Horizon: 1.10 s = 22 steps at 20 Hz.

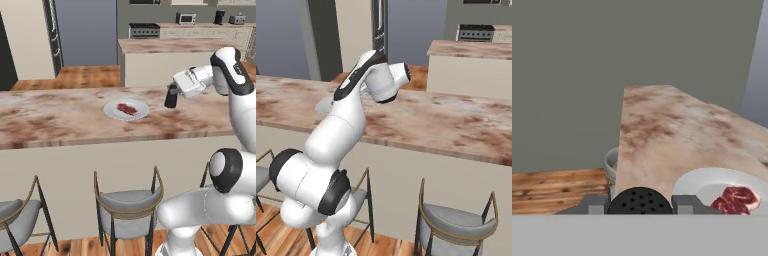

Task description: Retrieve the shaker from the cabinet and place it next the steak on a plate on the dining table.

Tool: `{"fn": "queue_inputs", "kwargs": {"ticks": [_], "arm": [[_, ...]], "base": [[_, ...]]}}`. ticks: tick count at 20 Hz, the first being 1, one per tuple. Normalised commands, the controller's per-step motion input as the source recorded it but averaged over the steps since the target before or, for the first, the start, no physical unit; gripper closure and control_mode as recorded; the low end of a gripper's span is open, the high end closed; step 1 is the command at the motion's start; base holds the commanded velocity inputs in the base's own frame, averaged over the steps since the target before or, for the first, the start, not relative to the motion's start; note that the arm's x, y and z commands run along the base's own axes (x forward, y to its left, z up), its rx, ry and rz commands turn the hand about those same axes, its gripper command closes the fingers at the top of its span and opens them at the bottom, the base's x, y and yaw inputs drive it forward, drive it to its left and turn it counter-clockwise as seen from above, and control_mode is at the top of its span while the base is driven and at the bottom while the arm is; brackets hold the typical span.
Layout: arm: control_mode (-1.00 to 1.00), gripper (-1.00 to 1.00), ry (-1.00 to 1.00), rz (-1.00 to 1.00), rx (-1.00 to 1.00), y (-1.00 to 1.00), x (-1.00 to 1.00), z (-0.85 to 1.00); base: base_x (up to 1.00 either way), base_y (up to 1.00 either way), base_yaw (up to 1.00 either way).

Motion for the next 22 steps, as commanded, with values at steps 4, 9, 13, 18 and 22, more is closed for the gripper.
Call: {"fn": "queue_inputs", "kwargs": {"ticks": [4, 9, 13, 18, 22], "arm": [[-1.00, 1.00, -0.02, 0.12, 0.00, -0.03, 0.08, -0.08], [-1.00, 1.00, -0.05, 0.00, 0.00, 0.00, 0.00, -0.14], [-1.00, 1.00, -0.05, -0.02, -0.02, 0.00, 0.00, -0.20], [-1.00, 1.00, 0.00, -0.13, -0.01, 0.03, 0.00, -0.15], [-1.00, 1.00, 0.00, -0.14, 0.00, 0.02, 0.00, -0.16]], "base": [[0.00, 0.00, 0.00], [0.00, 0.00, 0.00], [0.00, 0.00, 0.00], [0.00, 0.00, 0.00], [0.00, 0.00, 0.00]]}}
